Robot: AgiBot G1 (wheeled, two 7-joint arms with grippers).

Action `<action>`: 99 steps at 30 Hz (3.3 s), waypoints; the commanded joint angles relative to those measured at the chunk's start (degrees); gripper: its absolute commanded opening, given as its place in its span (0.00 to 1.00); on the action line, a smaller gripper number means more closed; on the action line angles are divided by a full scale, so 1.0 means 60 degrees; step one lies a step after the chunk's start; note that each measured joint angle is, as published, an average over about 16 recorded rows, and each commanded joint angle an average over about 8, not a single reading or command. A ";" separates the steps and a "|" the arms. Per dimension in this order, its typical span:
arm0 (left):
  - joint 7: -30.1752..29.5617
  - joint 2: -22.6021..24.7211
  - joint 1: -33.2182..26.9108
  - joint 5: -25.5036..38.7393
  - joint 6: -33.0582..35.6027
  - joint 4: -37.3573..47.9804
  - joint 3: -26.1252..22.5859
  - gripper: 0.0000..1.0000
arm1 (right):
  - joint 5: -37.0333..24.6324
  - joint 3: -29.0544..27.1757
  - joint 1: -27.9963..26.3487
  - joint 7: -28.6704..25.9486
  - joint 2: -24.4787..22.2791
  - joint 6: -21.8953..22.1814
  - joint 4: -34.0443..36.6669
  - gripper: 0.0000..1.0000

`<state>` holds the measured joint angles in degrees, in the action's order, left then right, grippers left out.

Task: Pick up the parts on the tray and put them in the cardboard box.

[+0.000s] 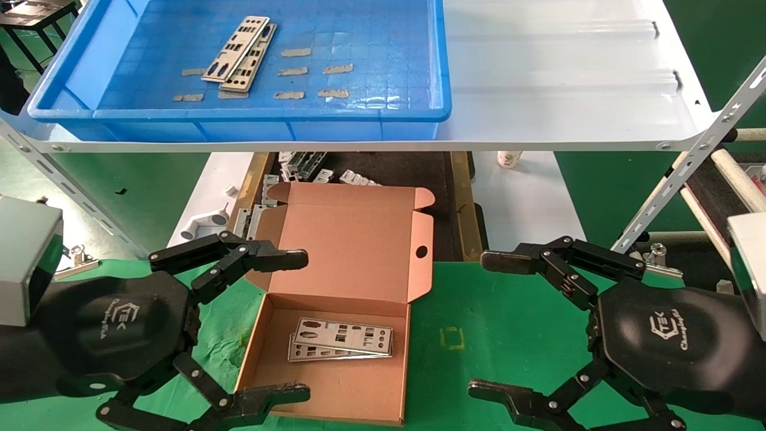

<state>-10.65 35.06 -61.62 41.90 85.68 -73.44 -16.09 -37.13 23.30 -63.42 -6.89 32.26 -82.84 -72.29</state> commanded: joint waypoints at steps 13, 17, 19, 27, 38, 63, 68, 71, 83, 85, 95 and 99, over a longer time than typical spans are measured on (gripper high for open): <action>0.0000 0.0000 0.0000 0.0000 0.0000 0.0000 0.0000 1.00 | 0.0000 0.0000 0.0000 0.0000 0.0000 0.0000 0.0000 1.00; 0.0000 0.0000 0.0000 0.0000 0.0000 0.0000 0.0000 1.00 | 0.0000 0.0000 0.0000 0.0000 0.0000 0.0000 0.0000 1.00; 0.0000 0.0000 0.0000 0.0000 0.0000 0.0000 0.0000 1.00 | 0.0000 0.0000 0.0000 0.0000 0.0000 0.0000 0.0000 1.00; 0.0000 0.0000 0.0000 0.0000 0.0000 0.0000 0.0000 1.00 | 0.0000 0.0000 0.0000 0.0000 0.0000 0.0000 0.0000 1.00; 0.0000 0.0000 0.0000 0.0000 0.0000 0.0000 0.0000 1.00 | 0.0000 0.0000 0.0000 0.0000 0.0000 0.0000 0.0000 1.00; 0.0000 0.0000 0.0000 0.0000 0.0000 -0.0001 0.0000 1.00 | 0.0000 0.0000 0.0000 0.0000 0.0000 0.0000 0.0000 1.00; 0.0000 0.0000 0.0000 0.0000 0.0000 -0.0001 0.0000 1.00 | 0.0000 0.0000 0.0000 0.0000 0.0000 0.0000 0.0000 1.00; 0.0000 0.0000 0.0000 0.0000 0.0000 -0.0001 0.0000 1.00 | 0.0000 0.0000 0.0000 0.0000 0.0000 0.0000 0.0000 1.00; 0.0000 0.0000 0.0000 0.0000 0.0000 -0.0001 0.0000 1.00 | 0.0000 0.0000 0.0000 0.0000 0.0000 0.0000 0.0000 1.00; 0.0000 0.0000 0.0000 0.0000 0.0000 -0.0001 0.0000 1.00 | 0.0000 0.0000 0.0000 0.0000 0.0000 0.0000 0.0000 1.00; 0.0000 0.0000 0.0000 0.0000 0.0000 -0.0001 0.0000 1.00 | 0.0000 0.0000 0.0000 0.0000 0.0000 0.0000 0.0000 1.00; 0.0000 0.0000 0.0000 0.0000 0.0000 -0.0001 0.0000 1.00 | 0.0000 0.0000 0.0000 0.0000 0.0000 0.0000 0.0000 1.00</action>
<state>-10.65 35.06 -61.62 41.90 85.68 -73.45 -16.09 -37.13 23.29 -63.42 -6.89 32.26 -82.84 -72.29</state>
